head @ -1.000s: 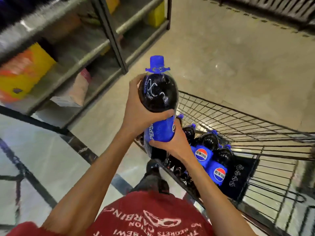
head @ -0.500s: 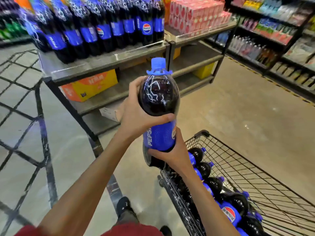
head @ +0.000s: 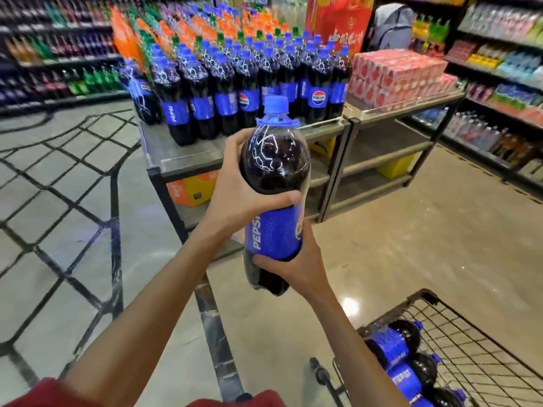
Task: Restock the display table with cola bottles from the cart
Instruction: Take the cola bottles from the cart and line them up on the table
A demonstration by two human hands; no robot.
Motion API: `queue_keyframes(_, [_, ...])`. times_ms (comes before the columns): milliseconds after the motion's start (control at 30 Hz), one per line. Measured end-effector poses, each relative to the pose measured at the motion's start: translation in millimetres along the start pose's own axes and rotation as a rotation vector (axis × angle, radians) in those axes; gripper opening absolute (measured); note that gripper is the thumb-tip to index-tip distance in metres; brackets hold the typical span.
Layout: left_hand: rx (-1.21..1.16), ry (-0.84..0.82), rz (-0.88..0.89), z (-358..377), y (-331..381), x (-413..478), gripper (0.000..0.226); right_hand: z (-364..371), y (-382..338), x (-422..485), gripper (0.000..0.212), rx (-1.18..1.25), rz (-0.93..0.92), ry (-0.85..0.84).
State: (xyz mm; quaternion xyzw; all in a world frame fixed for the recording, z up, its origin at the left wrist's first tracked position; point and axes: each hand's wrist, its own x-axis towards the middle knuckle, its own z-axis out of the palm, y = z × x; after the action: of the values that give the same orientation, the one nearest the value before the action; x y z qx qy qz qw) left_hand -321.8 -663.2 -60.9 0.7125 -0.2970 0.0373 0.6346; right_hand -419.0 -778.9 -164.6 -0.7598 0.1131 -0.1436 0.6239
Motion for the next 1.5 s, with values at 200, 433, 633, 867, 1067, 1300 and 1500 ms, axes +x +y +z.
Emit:
queue_keyframes(200, [0.047,0.023,-0.026,-45.3,-28.8,29.2,0.103,46.0,-1.8,41.6,0.094,0.010,-0.005,-0.011])
queue_keyframes(433, [0.053,0.075,-0.022,-60.4,-62.0,76.5,0.103,59.7,5.2,103.3,0.094,0.033,-0.016,-0.037])
queue_keyframes(633, [0.064,0.118,-0.030,-58.4,-87.6,142.8,0.103,58.0,11.7,185.4,0.097,0.032,-0.037,-0.072])
queue_keyframes(867, [0.065,0.221,-0.023,-37.8,-117.8,233.5,0.102,36.9,15.9,298.5,0.095,0.014,-0.080,-0.129])
queue_keyframes(1067, [0.057,0.257,-0.017,-18.2,-144.4,301.1,0.099,17.2,22.4,379.9,0.088,0.026,-0.107,-0.176])
queue_keyframes(1300, [0.064,0.235,-0.040,-2.3,-177.9,365.1,0.104,4.5,35.5,448.7,0.084,0.025,-0.075,-0.188])
queue_keyframes(1500, [0.067,0.202,-0.055,11.3,-211.3,415.9,0.101,-2.0,50.8,501.7,0.087,0.008,-0.051,-0.161])
